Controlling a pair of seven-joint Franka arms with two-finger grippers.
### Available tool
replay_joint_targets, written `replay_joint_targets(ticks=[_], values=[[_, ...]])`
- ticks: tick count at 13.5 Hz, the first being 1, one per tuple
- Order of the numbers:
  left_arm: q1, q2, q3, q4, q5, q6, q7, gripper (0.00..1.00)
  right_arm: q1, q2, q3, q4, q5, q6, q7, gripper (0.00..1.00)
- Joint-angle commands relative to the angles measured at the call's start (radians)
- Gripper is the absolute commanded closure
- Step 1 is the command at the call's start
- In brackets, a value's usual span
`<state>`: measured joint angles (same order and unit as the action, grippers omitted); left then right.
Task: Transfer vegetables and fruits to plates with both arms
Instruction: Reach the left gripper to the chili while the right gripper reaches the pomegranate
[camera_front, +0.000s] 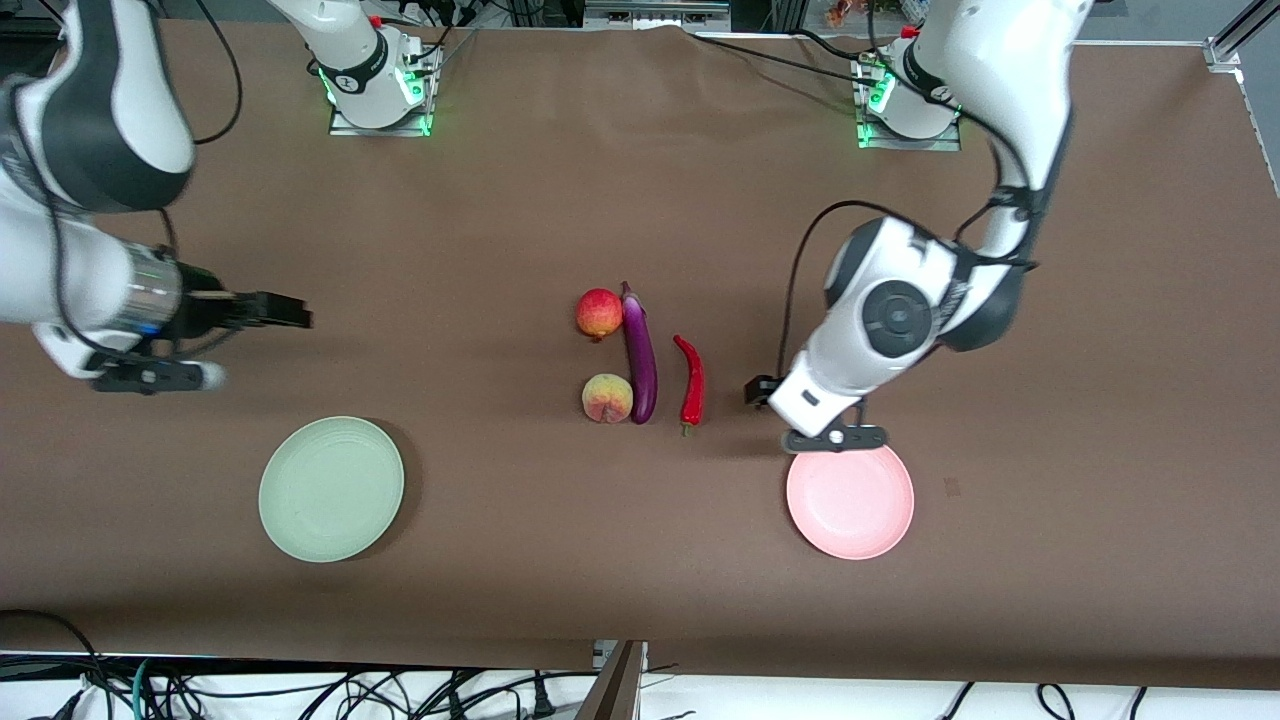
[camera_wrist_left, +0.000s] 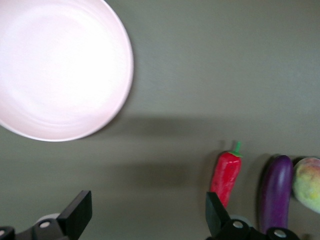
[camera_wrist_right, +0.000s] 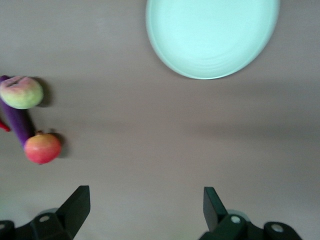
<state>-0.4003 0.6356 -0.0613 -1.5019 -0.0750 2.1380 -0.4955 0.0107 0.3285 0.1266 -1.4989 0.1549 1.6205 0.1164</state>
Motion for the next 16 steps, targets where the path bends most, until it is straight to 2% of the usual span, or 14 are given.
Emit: replay_joint_targets(ticks=[1, 4, 7, 10, 12, 13, 15, 16], values=[[-0.077, 0.056, 0.015, 0.034, -0.012, 0.011, -0.087, 0.0, 0.031, 0.044, -0.002, -0.006, 0.08, 0.027, 0.017, 0.0], [-0.116, 0.105, 0.012, 0.025, -0.022, 0.057, -0.09, 0.0, 0.104, 0.134, -0.002, -0.014, 0.104, 0.125, 0.052, 0.0], [-0.141, 0.119, 0.009, 0.005, -0.067, 0.089, -0.081, 0.0, 0.208, 0.193, -0.002, -0.015, 0.112, 0.211, 0.196, 0.0], [-0.169, 0.174, 0.009, 0.0, -0.062, 0.186, -0.08, 0.0, 0.293, 0.237, -0.002, -0.024, 0.112, 0.298, 0.302, 0.0], [-0.17, 0.176, 0.009, -0.009, -0.054, 0.191, -0.068, 0.1, 0.337, 0.268, -0.001, -0.032, 0.114, 0.349, 0.339, 0.0], [-0.17, 0.182, 0.009, -0.009, -0.054, 0.192, -0.048, 0.18, 0.356, 0.279, -0.001, -0.038, 0.117, 0.382, 0.356, 0.0], [-0.167, 0.188, 0.009, -0.009, -0.054, 0.192, -0.018, 0.69, 0.396, 0.306, -0.001, -0.047, 0.129, 0.447, 0.384, 0.0], [-0.164, 0.185, 0.009, -0.009, -0.054, 0.188, -0.018, 0.86, 0.417, 0.319, -0.002, -0.047, 0.133, 0.459, 0.39, 0.0]])
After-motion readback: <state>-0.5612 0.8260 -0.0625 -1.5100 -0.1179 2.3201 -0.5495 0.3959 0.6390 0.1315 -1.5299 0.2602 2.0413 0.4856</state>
